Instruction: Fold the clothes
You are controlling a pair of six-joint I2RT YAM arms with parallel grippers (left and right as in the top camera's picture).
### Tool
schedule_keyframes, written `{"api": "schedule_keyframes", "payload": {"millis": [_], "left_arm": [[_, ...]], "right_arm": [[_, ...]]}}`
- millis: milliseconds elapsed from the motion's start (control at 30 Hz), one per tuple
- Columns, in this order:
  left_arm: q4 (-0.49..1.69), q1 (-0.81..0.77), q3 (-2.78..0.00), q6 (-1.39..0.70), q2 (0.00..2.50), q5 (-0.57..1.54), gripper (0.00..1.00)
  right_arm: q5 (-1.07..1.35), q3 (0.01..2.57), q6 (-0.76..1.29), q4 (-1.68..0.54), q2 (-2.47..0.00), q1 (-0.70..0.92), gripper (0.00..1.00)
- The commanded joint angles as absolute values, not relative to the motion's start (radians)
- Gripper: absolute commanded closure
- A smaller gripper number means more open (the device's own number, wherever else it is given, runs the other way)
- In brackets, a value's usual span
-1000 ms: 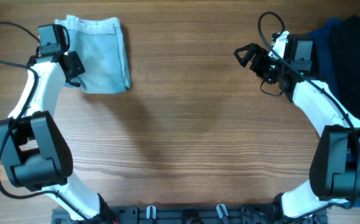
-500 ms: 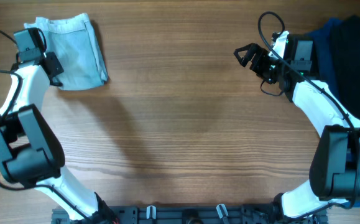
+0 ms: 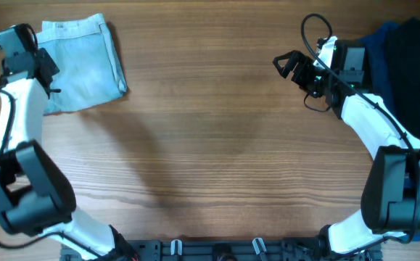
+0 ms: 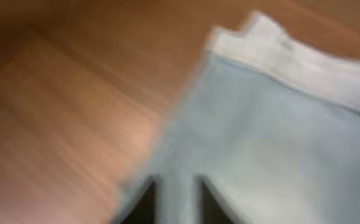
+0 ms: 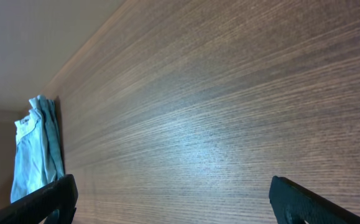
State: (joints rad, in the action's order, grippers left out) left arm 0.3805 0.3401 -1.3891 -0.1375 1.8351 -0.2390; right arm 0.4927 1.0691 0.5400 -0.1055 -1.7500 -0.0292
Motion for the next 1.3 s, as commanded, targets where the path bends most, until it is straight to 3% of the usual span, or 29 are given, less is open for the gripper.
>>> {"api": "schedule_keyframes", "payload": {"millis": [0, 67, 333, 633, 1067, 1267], "left_arm": [[0.484, 0.329, -1.365, -0.347, 1.853, 0.263, 0.96], [0.447, 0.299, -1.308, -0.349, 1.897, 0.389, 0.96], [0.231, 0.203, -1.267, -0.345, 2.061, 0.385, 0.96], [0.468, 0.195, -1.267, -0.345, 2.114, 0.143, 0.96], [0.553, 0.202, -1.267, -0.292, 2.088, 0.059, 0.96], [0.539, 0.194, -1.289, -0.300, 1.972, 0.162, 0.96]], "right_arm": [[0.485, 1.068, 0.527, -0.102, -1.745, -0.026, 0.00], [0.485, 1.068, 0.528, -0.103, -1.745, -0.026, 0.01], [0.485, 1.068, 0.527, -0.102, -1.745, -0.026, 0.00], [0.485, 1.068, 0.527, -0.102, -1.745, -0.026, 0.01], [0.485, 1.068, 0.528, -0.102, -1.745, -0.026, 0.01], [0.485, 1.068, 0.528, -0.102, -1.745, -0.026, 0.01]]}}
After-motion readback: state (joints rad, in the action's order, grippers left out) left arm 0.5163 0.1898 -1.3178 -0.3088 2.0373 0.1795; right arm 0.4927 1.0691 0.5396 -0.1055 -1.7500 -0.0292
